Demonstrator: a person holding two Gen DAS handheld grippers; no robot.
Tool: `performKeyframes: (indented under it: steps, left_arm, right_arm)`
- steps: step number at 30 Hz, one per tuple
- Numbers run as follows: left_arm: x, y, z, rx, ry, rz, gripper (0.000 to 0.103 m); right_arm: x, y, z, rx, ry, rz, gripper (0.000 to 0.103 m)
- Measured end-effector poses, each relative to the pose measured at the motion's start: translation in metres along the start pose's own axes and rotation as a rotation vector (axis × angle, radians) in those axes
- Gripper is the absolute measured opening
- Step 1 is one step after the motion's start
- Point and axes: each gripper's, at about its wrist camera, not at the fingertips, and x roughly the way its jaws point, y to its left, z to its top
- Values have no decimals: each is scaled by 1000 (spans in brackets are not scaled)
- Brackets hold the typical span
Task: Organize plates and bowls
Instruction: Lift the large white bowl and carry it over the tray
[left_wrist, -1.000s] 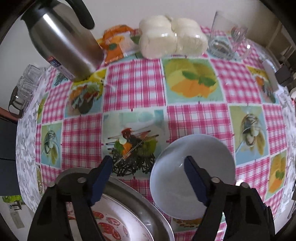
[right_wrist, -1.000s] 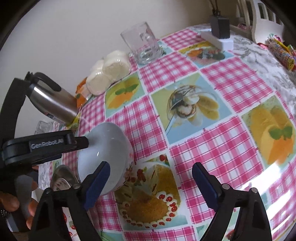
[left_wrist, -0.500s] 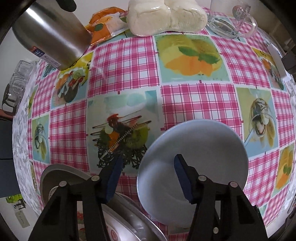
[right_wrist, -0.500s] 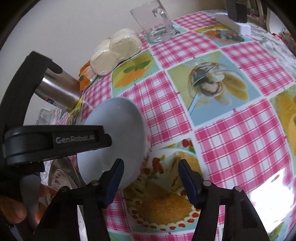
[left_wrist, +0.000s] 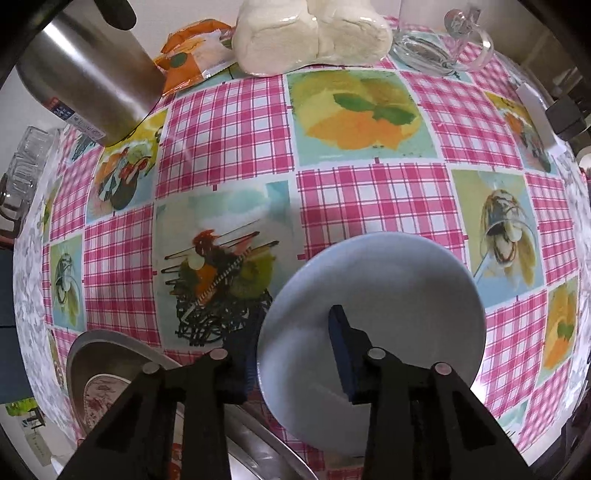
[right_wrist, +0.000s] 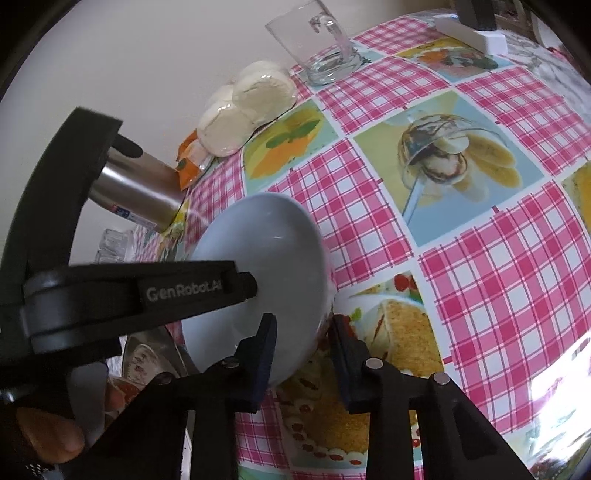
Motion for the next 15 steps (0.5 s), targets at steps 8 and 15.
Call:
performKeyframes:
  steps: [8,15]
  left_arm:
    - [-11,3,-4,-7,-28,-51,32]
    - [-51,8,-7,-2,-116,-102,32]
  right_arm:
    - [-11,-5,1,-3,-19,-13,31]
    - [-39,3,7,-27,-82,4,31]
